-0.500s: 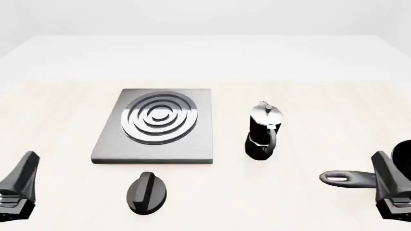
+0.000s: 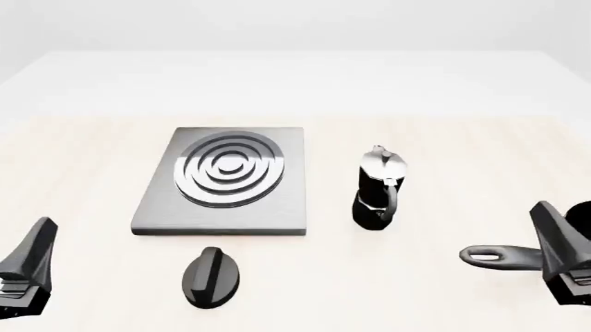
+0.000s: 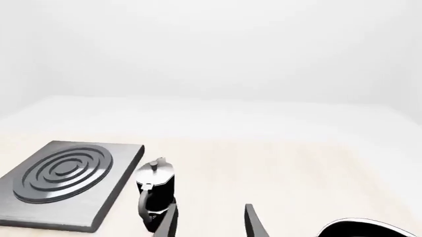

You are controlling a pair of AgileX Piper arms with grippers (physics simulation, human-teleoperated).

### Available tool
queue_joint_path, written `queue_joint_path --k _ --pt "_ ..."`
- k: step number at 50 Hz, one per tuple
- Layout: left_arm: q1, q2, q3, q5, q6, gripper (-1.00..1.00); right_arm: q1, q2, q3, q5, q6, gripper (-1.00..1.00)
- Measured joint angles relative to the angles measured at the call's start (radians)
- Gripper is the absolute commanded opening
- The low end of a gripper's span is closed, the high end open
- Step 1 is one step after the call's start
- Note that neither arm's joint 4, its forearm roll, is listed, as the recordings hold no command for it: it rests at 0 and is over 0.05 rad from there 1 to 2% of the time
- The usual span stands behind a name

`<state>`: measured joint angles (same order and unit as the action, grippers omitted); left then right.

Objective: Put the moka pot on the stove.

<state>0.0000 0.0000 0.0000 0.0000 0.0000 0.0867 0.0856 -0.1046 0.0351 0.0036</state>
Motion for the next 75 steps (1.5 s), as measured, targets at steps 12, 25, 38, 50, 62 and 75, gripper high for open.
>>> queue_joint_path --k 12,25,38,50,62,75 --pt "0.0 0.0 0.0 0.0 0.0 1.0 0.084 0.138 -0.078 -0.006 -0.024 1.0" --pt "0.0 0.0 0.0 0.0 0.0 1.0 0.153 0.288 -0.113 -0.059 -0.035 1.0" --pt "0.0 0.0 0.0 0.0 0.0 1.0 0.195 0.416 -0.124 -0.128 -0.044 1.0" --pt "0.0 0.0 0.0 0.0 0.0 1.0 0.226 0.51 -0.121 -0.197 -0.048 1.0" --pt "0.0 0.0 0.0 0.0 0.0 1.0 0.242 0.59 -0.115 -0.264 -0.047 1.0" --pt "0.0 0.0 0.0 0.0 0.0 1.0 0.256 0.655 -0.104 -0.324 -0.041 1.0"
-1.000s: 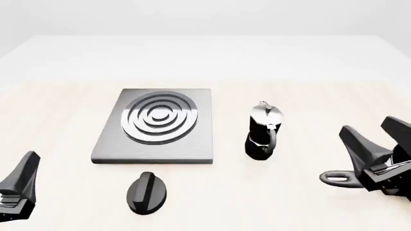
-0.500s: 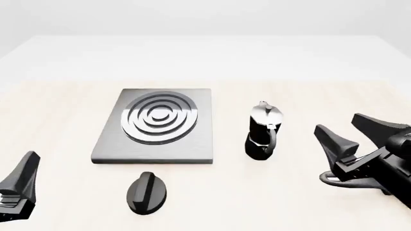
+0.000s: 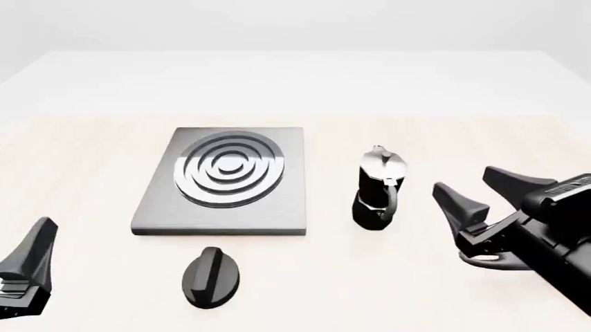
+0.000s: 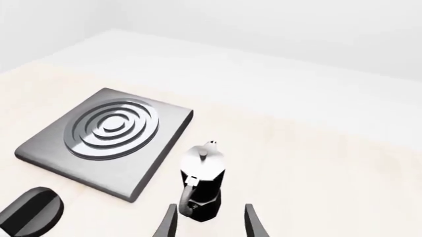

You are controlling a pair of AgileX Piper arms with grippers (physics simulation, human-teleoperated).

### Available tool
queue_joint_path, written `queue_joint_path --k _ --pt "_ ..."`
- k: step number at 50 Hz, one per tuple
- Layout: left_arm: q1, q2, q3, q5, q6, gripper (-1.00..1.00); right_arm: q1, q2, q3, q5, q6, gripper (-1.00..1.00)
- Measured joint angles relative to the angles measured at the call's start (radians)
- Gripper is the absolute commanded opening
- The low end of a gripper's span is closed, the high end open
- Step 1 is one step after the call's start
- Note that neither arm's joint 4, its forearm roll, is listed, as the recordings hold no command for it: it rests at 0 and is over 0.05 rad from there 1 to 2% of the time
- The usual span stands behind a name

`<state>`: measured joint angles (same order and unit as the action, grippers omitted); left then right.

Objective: Put the moka pot on the stove.

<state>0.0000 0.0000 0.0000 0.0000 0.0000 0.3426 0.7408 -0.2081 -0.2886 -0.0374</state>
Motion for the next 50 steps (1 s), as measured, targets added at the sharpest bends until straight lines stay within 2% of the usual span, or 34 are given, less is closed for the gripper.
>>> queue_joint_path --k 50 --pt "0.0 0.0 0.0 0.0 0.0 1.0 0.044 0.25 0.009 -0.218 0.021 1.0"
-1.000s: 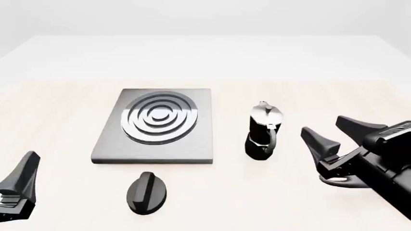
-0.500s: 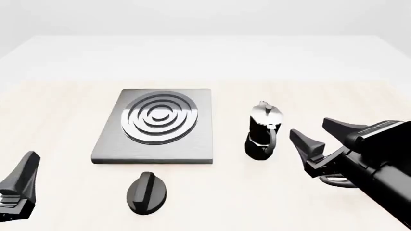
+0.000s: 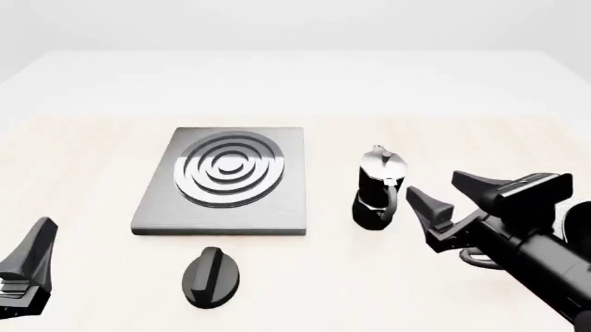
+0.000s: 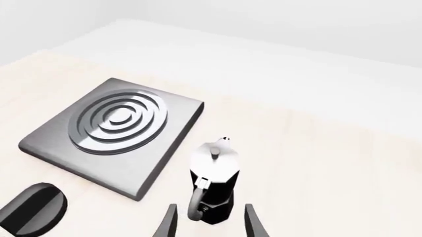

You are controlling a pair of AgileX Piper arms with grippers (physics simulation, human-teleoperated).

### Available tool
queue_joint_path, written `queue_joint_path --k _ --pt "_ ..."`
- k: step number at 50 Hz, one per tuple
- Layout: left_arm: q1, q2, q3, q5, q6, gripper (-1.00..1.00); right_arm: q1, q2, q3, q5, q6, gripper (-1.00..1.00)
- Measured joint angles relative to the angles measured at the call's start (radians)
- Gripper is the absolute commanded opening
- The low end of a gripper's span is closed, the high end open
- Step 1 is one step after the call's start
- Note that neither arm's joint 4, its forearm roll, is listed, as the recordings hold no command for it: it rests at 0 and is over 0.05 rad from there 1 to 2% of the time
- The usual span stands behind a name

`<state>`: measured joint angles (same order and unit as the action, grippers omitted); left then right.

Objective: Put the moka pot on the stove.

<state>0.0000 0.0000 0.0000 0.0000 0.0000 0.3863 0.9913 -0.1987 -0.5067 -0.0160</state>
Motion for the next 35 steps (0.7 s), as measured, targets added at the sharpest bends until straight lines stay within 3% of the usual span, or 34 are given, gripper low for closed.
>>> queue_joint_path --k 35 --pt "0.0 0.0 0.0 0.0 0.0 1.0 0.012 0.132 -0.007 -0.112 0.018 1.0"
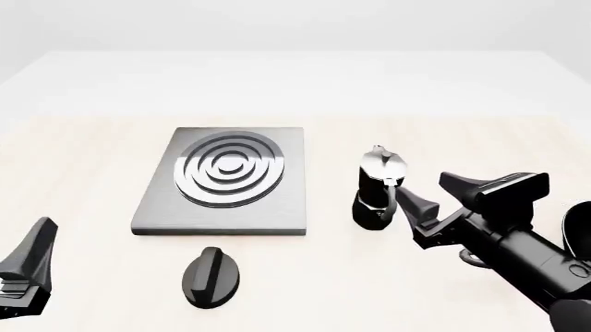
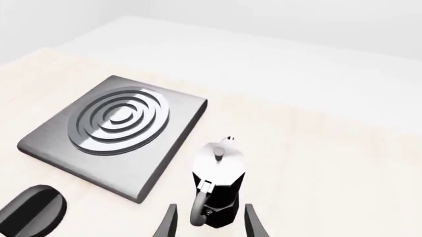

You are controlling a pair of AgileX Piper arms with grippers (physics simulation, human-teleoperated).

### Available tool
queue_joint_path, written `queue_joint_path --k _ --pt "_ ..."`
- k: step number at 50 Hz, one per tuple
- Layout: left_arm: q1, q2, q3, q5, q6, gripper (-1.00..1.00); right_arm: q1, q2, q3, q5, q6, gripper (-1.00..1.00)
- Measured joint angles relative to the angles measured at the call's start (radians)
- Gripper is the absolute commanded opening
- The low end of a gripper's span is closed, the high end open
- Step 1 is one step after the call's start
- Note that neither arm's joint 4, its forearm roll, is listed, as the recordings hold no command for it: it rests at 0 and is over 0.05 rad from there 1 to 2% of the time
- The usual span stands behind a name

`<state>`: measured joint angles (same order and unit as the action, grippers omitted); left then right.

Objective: Put the moka pot on the stove.

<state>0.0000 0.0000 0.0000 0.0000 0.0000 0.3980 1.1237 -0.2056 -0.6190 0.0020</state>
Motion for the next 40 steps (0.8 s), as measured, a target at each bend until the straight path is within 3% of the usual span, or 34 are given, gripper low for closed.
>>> queue_joint_path --k 40 --pt "0.0 0.0 0.0 0.0 0.0 1.0 0.018 0.179 0.001 -0.148 0.02 1.0"
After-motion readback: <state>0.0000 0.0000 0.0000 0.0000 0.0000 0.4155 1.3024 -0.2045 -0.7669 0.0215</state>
